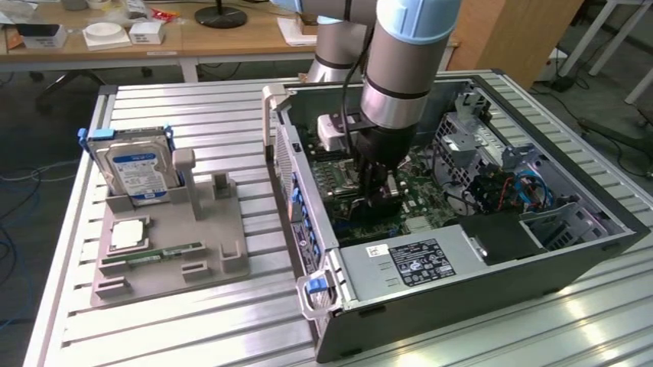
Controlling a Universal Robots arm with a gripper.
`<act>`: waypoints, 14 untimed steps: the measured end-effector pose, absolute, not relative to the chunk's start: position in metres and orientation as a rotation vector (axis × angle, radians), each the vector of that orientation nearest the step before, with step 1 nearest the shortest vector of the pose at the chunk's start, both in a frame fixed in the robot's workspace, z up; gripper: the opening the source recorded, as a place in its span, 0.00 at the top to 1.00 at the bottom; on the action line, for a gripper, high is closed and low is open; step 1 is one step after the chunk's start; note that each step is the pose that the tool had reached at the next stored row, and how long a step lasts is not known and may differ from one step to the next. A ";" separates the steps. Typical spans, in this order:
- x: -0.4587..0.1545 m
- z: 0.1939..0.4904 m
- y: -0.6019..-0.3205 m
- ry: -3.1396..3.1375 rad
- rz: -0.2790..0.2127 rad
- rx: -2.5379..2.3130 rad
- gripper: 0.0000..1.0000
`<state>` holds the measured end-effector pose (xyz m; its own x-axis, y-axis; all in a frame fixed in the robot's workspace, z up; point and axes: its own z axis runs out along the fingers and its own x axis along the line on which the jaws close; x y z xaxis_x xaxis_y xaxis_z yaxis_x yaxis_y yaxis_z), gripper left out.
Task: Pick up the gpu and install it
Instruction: 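Insert the gpu into the slot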
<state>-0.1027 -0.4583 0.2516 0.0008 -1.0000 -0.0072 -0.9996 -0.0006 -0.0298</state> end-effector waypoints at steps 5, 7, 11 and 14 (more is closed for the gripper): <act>-0.103 0.266 -0.458 2.201 -0.027 -2.202 0.67; -0.103 0.269 -0.458 2.201 -0.028 -2.202 0.67; -0.103 0.270 -0.458 2.200 -0.028 -2.202 0.81; -0.103 0.270 -0.458 2.200 -0.028 -2.202 0.87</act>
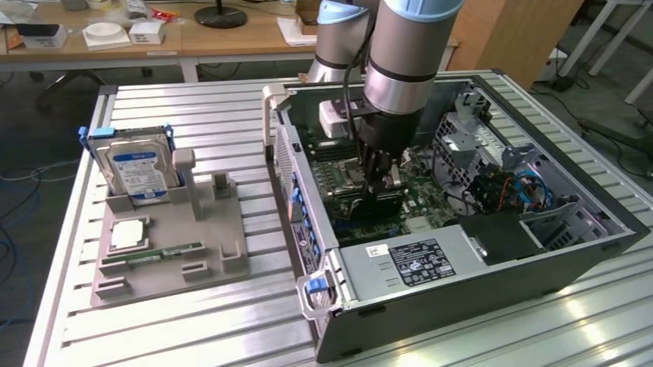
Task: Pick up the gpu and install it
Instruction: 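Insert the gpu into the slot, then press down on the gpu until it lock into place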
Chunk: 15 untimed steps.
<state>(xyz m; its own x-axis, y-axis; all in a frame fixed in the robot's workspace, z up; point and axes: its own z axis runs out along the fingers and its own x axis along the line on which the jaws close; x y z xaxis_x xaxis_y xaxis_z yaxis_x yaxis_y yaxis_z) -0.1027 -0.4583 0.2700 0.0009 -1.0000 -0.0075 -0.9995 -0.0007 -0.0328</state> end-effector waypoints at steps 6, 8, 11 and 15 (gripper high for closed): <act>-0.116 0.270 -0.458 2.201 -0.028 -2.202 0.90; -0.119 0.270 -0.458 2.201 -0.028 -2.202 0.90; -0.123 0.274 -0.458 2.201 -0.028 -2.203 0.90; -0.126 0.289 -0.458 2.201 -0.028 -2.203 0.90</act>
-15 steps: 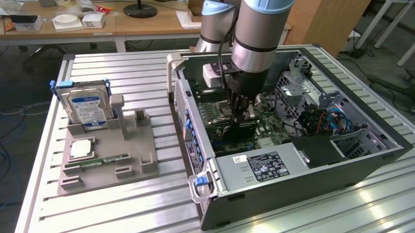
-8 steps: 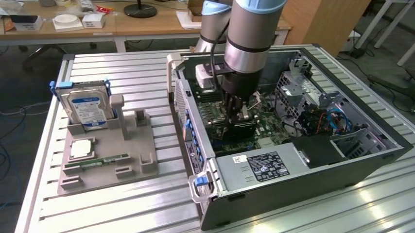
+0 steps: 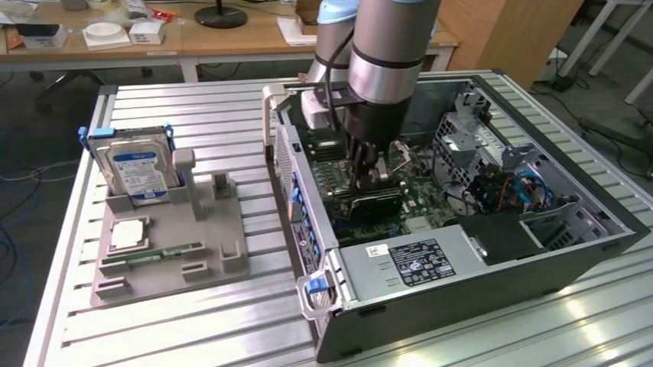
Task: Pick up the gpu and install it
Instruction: 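Press down on the gpu until it lock into place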
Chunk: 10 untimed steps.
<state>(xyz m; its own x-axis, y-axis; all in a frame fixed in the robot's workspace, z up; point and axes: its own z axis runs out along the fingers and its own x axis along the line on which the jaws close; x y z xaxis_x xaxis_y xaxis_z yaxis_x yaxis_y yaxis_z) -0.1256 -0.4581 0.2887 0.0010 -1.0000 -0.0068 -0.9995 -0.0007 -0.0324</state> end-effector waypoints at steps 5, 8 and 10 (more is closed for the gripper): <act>-0.130 0.301 -0.457 2.201 -0.028 -2.203 0.90; -0.138 0.302 -0.455 2.201 -0.029 -2.203 0.90; -0.145 0.302 -0.455 2.201 -0.029 -2.203 0.90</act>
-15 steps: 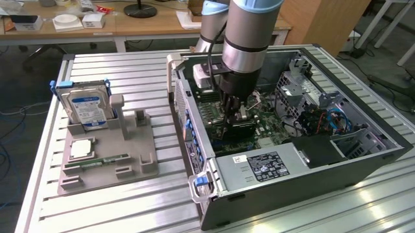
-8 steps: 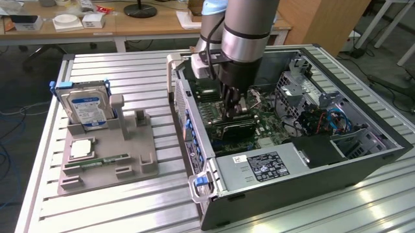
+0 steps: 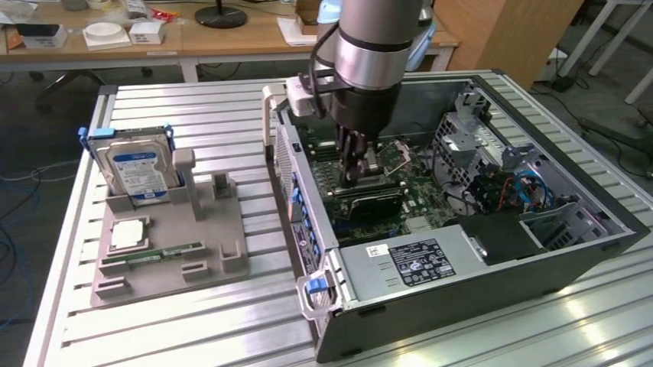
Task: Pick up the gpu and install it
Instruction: 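Press down on the gpu until it lock into place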
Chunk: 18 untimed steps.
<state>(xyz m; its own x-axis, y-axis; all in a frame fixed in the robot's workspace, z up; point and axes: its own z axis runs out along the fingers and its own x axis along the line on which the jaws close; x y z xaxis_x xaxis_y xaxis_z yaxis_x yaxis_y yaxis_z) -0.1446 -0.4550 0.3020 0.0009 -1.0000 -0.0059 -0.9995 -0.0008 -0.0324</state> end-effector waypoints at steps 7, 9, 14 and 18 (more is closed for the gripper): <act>-0.161 0.302 -0.448 2.208 -0.044 -2.210 0.90; -0.164 0.302 -0.444 2.210 -0.048 -2.212 0.90; -0.172 0.301 -0.435 2.210 -0.050 -2.212 0.90; -0.175 0.301 -0.436 2.210 -0.050 -2.213 0.90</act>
